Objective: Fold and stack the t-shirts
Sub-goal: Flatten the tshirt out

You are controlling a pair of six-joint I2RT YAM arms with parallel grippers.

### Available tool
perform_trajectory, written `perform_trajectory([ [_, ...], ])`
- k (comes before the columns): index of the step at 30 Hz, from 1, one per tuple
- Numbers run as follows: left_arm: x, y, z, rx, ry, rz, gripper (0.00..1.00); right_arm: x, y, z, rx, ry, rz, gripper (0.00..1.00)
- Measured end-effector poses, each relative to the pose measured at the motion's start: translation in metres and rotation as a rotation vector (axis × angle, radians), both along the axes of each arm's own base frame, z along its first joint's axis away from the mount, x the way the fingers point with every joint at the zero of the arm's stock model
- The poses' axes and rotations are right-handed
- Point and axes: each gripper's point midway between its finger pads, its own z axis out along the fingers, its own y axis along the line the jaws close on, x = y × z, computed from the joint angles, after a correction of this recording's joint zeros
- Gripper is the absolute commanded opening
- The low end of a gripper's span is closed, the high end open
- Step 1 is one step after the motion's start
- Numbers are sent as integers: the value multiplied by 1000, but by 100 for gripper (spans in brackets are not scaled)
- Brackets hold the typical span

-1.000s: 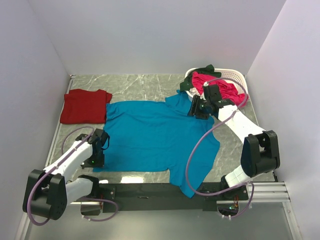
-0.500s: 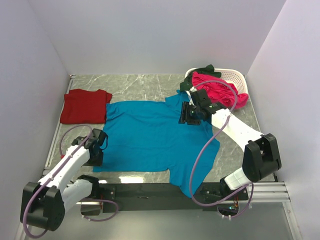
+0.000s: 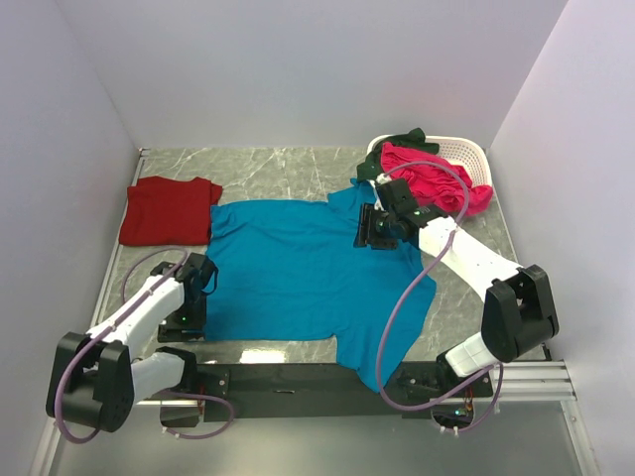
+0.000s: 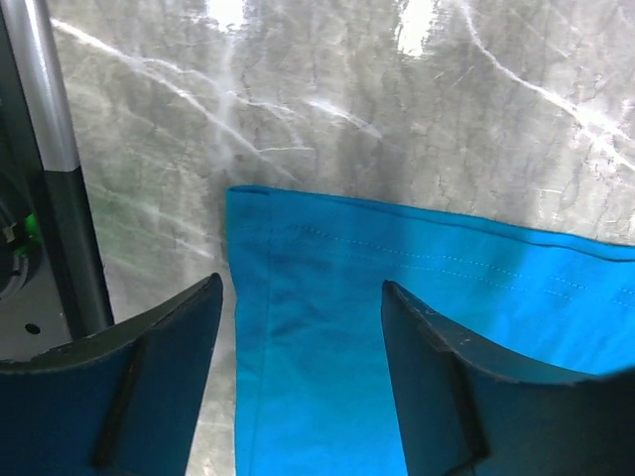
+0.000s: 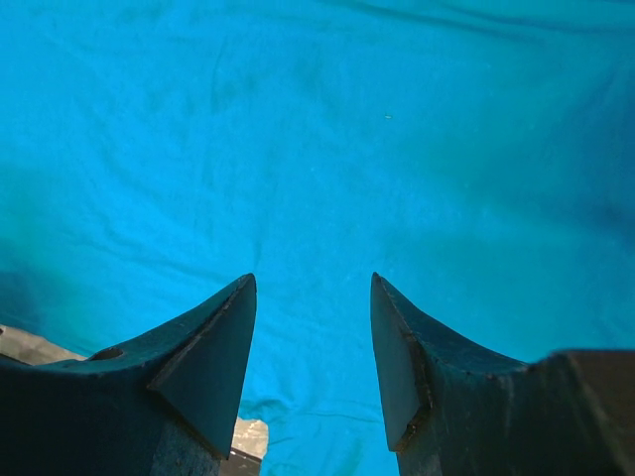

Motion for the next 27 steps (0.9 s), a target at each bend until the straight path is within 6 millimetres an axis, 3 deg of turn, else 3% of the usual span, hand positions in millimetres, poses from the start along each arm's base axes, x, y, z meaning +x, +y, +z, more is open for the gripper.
perform_trajectory([
  [4,-1,-1,1,-7,-3,10,59,2,1,1,4,-7,2,57],
  [19,-7,-8,-7,-46,31,16,56,1,2,-3,11,-10,7,57],
  [22,-4,-9,-8,-51,21,20,50,3,3,-2,14,-16,7,57],
  [27,2,-9,-10,-42,17,31,27,4,3,-2,16,-21,7,57],
])
